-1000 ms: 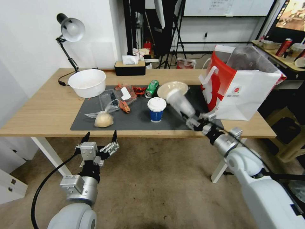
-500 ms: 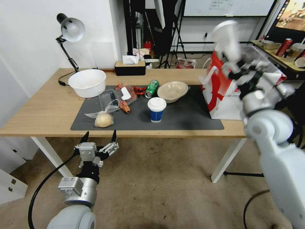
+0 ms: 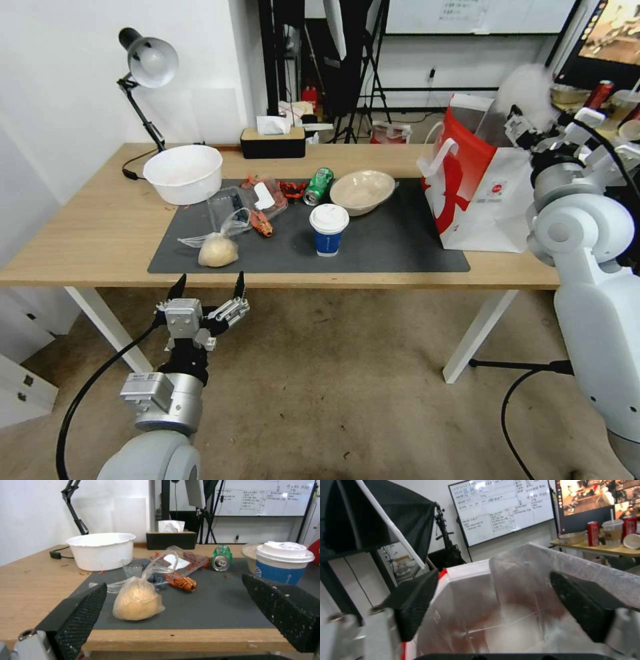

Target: Pick up the trash from the table and place it into the takeout bag.

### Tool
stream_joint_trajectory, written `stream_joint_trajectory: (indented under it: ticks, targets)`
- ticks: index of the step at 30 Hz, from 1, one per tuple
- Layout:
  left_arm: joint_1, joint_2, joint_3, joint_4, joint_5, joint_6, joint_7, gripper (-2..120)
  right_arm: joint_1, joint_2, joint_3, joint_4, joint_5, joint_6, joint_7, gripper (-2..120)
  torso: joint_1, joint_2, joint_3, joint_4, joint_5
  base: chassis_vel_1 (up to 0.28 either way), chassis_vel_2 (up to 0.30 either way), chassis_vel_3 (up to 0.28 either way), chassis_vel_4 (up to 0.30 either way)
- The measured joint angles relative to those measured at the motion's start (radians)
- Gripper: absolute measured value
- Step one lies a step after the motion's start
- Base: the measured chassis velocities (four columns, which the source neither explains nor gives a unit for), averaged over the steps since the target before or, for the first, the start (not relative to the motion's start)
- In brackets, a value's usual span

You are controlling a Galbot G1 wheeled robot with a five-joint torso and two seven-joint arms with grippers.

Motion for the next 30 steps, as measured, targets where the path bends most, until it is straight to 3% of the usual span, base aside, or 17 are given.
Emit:
stream_joint_trajectory:
  ticks: [2,6,9,10,12,14,16,17,21,27,30]
  targets:
    - [-0.002,0.0,0.0,0.001,0.0,0.001,0.001,100,0.001,0.0,0.0,-0.002,0.0,-0.003,0.004,97,0.0,0.0,0.0,0.0,0.0,0.0,0.0,0.0,0.0]
    - [-0.003,0.0,0.0,0.003,0.0,0.001,0.001,100,0.002,0.001,0.002,0.001,0.022,0.035,-0.014,100,0.0,0.0,0.0,0.0,0.0001,0.0,0.0,0.0,0.0]
    - [-0.006,0.0,0.0,0.007,0.0,0.001,0.001,100,-0.039,-0.001,0.006,0.054,0.086,0.14,-0.143,100,0.0,0.0,0.0,0.0004,-0.0003,0.0,0.0,0.0,0.0]
    - [-0.006,0.0,0.0,0.007,0.0,0.001,0.001,100,-0.039,-0.001,0.006,0.054,0.086,0.14,-0.143,100,0.0,0.0,0.0,0.0004,-0.0003,0.0,0.0,0.0,0.0]
    - [-0.008,0.0,0.0,0.009,-0.002,0.001,0.001,100,-0.107,-0.01,0.005,0.106,0.091,0.185,-0.258,100,0.0,0.0,0.0,0.0003,-0.0003,0.0,0.0,0.0,0.0]
    - [-0.009,0.0,-0.001,0.01,-0.003,0.0,0.001,100,-0.151,-0.015,-0.003,0.133,0.076,0.204,-0.307,100,0.0,0.0,0.0,-0.0002,-0.0001,0.0,0.0,0.0,0.0]
    - [-0.011,0.0,-0.004,0.012,-0.006,-0.003,0.001,100,-0.249,-0.024,-0.034,0.192,-0.01,0.223,-0.377,100,0.0,0.0,0.0,-0.0002,0.0002,0.0,0.0,0.0,0.0]
    - [-0.011,0.0,-0.004,0.012,-0.006,-0.003,0.001,100,-0.249,-0.024,-0.034,0.192,-0.01,0.223,-0.377,100,0.0,0.0,0.0,-0.0002,0.0002,0.0,0.0,0.0,0.0]
    - [-0.015,0.0,-0.005,0.016,-0.008,-0.006,0.001,100,-0.391,-0.015,-0.076,0.247,-0.22,0.266,-0.429,100,0.0,0.0,0.0,0.0001,0.0001,0.0,0.0,0.0,0.0]
    - [-0.019,0.0,-0.005,0.027,-0.01,-0.013,0.001,100,-0.628,0.028,-0.104,0.269,-0.468,0.379,-0.414,100,0.0,0.0,0.0,-0.0001,0.0,0.0,0.0,0.0,0.0]
    - [-0.021,0.0,-0.005,0.031,-0.011,-0.014,0.001,100,-0.695,0.043,-0.106,0.268,-0.525,0.42,-0.393,100,0.0,0.0,0.0,0.0,-0.0002,0.0,0.0,0.0,0.0]
